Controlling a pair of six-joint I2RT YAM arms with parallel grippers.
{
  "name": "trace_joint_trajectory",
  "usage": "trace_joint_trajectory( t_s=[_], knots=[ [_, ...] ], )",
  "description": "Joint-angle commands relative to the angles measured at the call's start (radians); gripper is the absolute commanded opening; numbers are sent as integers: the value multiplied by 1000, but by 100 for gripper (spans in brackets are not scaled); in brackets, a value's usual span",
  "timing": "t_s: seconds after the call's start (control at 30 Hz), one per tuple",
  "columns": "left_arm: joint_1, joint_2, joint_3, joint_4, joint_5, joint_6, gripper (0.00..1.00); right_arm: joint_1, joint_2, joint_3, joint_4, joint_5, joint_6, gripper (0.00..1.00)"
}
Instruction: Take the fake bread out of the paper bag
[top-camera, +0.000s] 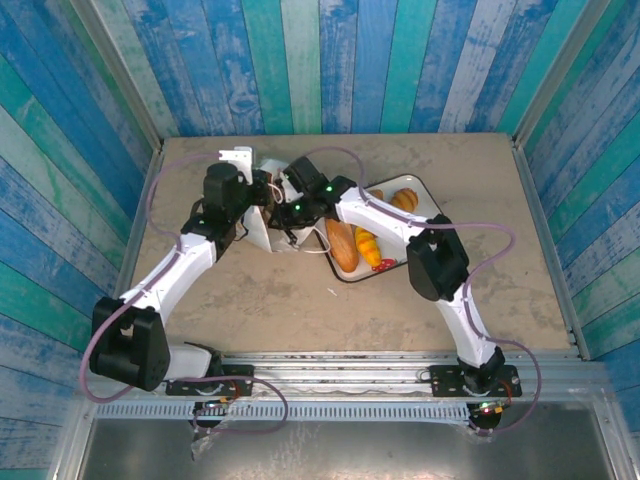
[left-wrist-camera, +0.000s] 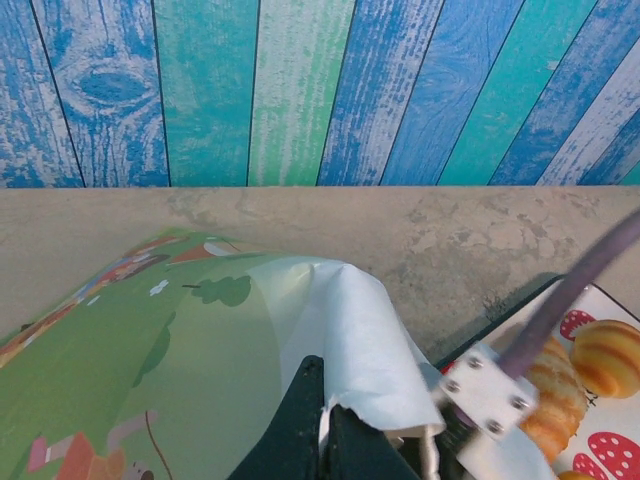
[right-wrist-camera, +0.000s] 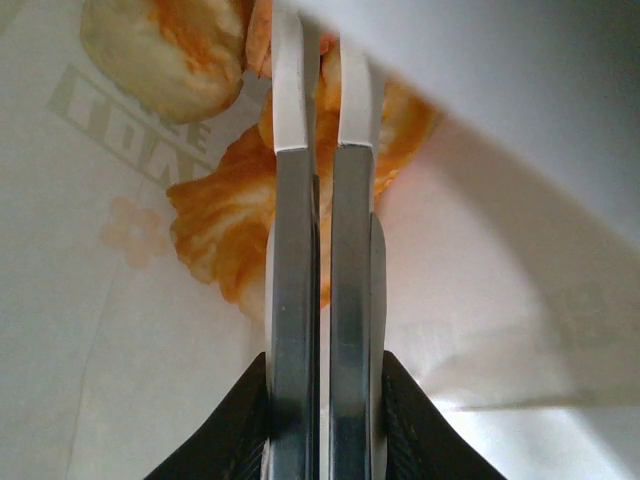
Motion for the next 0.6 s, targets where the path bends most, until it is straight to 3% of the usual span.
trace_joint_trajectory(
  t_s=[0.0,0.57],
  knots=[
    [-3,10,18,17,-51,1,4,11,-117,-50,15,60,-35,1],
    [-1,7,44,-8,-152,3,3,14,-341,-230,-134,172,-109,1]
  ],
)
